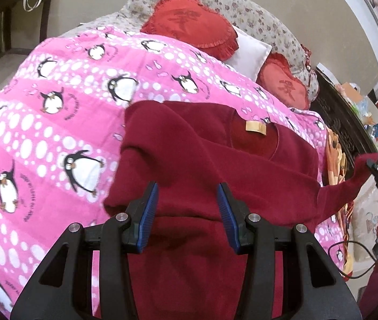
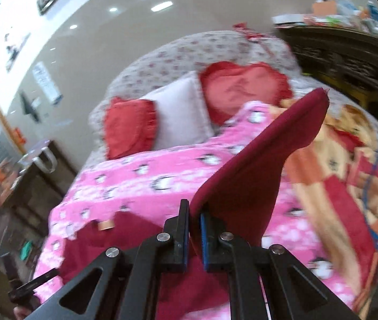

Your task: Fold small clothes

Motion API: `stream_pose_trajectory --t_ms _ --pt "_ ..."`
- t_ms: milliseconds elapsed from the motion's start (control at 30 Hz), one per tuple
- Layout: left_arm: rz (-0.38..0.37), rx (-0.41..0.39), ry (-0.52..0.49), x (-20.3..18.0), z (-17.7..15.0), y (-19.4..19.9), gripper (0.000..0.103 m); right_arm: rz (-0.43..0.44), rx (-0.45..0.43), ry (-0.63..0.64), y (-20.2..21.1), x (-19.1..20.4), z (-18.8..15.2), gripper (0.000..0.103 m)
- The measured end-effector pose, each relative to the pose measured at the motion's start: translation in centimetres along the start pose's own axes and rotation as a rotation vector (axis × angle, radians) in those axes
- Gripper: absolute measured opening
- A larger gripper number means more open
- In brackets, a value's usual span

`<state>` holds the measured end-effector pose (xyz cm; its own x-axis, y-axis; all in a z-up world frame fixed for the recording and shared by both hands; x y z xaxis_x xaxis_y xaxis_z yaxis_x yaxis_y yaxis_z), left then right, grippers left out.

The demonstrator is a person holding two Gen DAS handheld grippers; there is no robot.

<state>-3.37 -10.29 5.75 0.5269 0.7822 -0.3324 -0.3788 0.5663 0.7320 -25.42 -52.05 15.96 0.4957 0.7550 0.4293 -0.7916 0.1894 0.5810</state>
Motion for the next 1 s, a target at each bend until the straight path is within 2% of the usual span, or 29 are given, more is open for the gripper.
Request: stream_pose_trajectory --t_ms 167,300,333,367,400,433,467,600,733,867,933,1000 --pt "0.008 -0.021 0.034 1.2 0.2 0.9 0.045 0.150 0.102 0.172 -1.5 8.9 -3.2 0.007" --pt "-0.006 -0.024 0.064 1.4 0.2 1.2 0.045 0.275 0.226 0.303 -5.3 16.6 -8.9 0.007" --pt "-0.011 -0.021 0.065 1.4 0.1 1.1 0.045 0.298 0.271 0.321 -6.9 18.1 -10.7 0.010" --pt "-0.020 -0.013 0.062 1.1 0.1 0.9 0.045 0.305 0.327 0.332 -8.6 19.1 -12.2 0.032" --pt "-0.025 -0.003 0.055 1.0 0.1 0.8 0.050 0.299 0.391 0.338 -10.2 19.6 -13.7 0.047" --pt "-0.029 0.008 0.048 0.8 0.1 0.6 0.053 0.278 0.442 0.332 -11.4 19.8 -15.1 0.057" --pt "-0.036 0.016 0.043 0.6 0.0 0.5 0.058 0.270 0.462 0.325 -12.0 19.5 -15.7 0.057" --pt "-0.047 0.011 0.015 -0.1 0.2 -0.2 0.066 0.240 0.416 0.266 -10.3 15.9 -15.5 0.057" --pt "-0.042 0.007 0.006 -0.9 1.5 -1.7 0.066 0.180 0.367 0.204 -7.6 11.3 -14.5 0.057" --pt "-0.016 -0.024 -0.064 -2.7 3.9 -4.3 0.066 0.134 0.329 0.133 -4.5 6.5 -13.1 0.058" --pt "0.013 0.002 -0.107 -3.7 4.7 -6.5 0.066 0.123 0.312 0.090 -3.2 4.3 -12.9 0.058" --pt "0.027 0.062 -0.138 -4.5 5.1 -9.3 0.066 0.114 0.298 0.059 -2.3 2.8 -13.0 0.058"
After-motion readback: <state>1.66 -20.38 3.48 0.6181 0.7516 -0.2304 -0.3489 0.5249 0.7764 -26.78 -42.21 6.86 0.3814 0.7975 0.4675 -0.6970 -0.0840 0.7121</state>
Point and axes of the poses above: each gripper's, at about its wrist camera, not at the fingertips, and y roughly against the way its jaws point, x to its left, z to its top, the point moved 4 cm from there along -y, roughly the way its jaws point, and after that the axes turned 5 degrees about -y, right-handed, at the moved point
